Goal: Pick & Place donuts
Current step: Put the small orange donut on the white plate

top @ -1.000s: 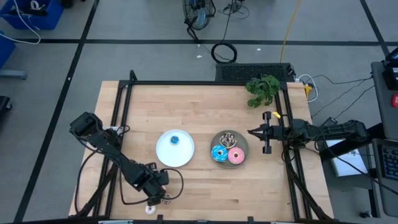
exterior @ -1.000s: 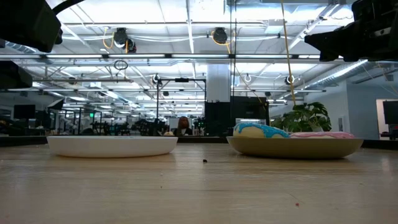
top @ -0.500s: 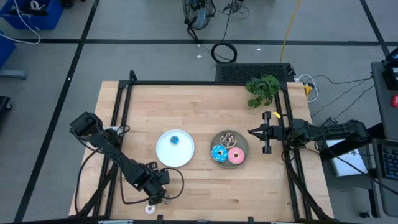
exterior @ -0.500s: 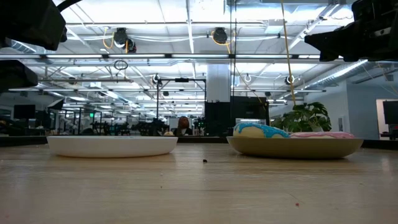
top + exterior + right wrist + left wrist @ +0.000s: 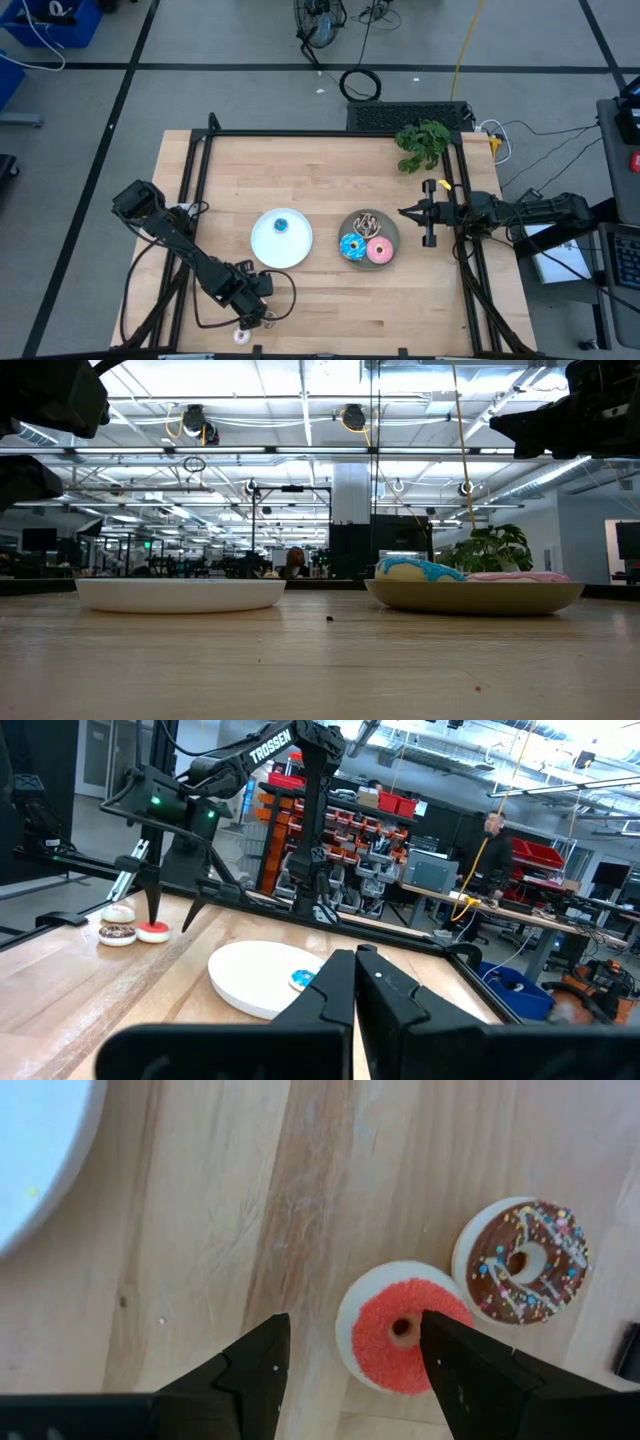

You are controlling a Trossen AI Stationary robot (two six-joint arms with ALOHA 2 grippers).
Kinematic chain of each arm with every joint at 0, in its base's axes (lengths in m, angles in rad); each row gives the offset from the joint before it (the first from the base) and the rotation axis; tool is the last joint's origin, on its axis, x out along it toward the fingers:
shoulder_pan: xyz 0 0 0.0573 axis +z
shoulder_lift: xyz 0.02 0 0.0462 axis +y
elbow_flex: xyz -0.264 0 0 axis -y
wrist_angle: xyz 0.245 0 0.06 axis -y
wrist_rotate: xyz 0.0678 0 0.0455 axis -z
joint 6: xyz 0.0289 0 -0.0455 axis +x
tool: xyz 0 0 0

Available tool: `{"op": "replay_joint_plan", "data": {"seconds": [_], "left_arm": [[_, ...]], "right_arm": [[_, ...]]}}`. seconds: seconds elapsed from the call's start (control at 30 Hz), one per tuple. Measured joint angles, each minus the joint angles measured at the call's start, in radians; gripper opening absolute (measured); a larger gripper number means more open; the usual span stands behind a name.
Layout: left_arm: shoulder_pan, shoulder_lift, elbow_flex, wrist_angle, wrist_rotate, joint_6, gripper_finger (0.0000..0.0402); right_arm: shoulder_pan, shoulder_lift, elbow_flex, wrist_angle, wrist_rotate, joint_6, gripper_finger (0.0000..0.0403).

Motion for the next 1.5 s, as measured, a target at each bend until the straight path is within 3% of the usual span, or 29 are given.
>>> {"op": "replay_joint_plan", "data": {"seconds": [0.67,0.8,1.13,1.33,1.5], "left_arm": [[0.001,0.074,0.002,0.039,0.037,0.030,0.0220],[0.001,0.074,0.002,0.040,0.061,0.030,0.0183],[0.023,0.067,0.001,0.035,0.135,0.069,0.0016],[0.068,0.019,-0.002,-0.001,0.148,0.147,0.0026],[0.131,-0.077,-0.002,-0.088,0.081,0.232,0.0018]], "right_arm": [[0.000,0.000,0.000,0.005,-0.002,0.000,0.0000],[0.000,0.000,0.000,0.005,-0.002,0.000,0.0000],[0.000,0.000,0.000,0.008,-0.002,0.000,0.0000],[0.000,0.000,0.000,0.008,-0.003,0.000,0.0000],[0.000,0.000,0.000,0.008,-0.003,0.000,0.0000]]}}
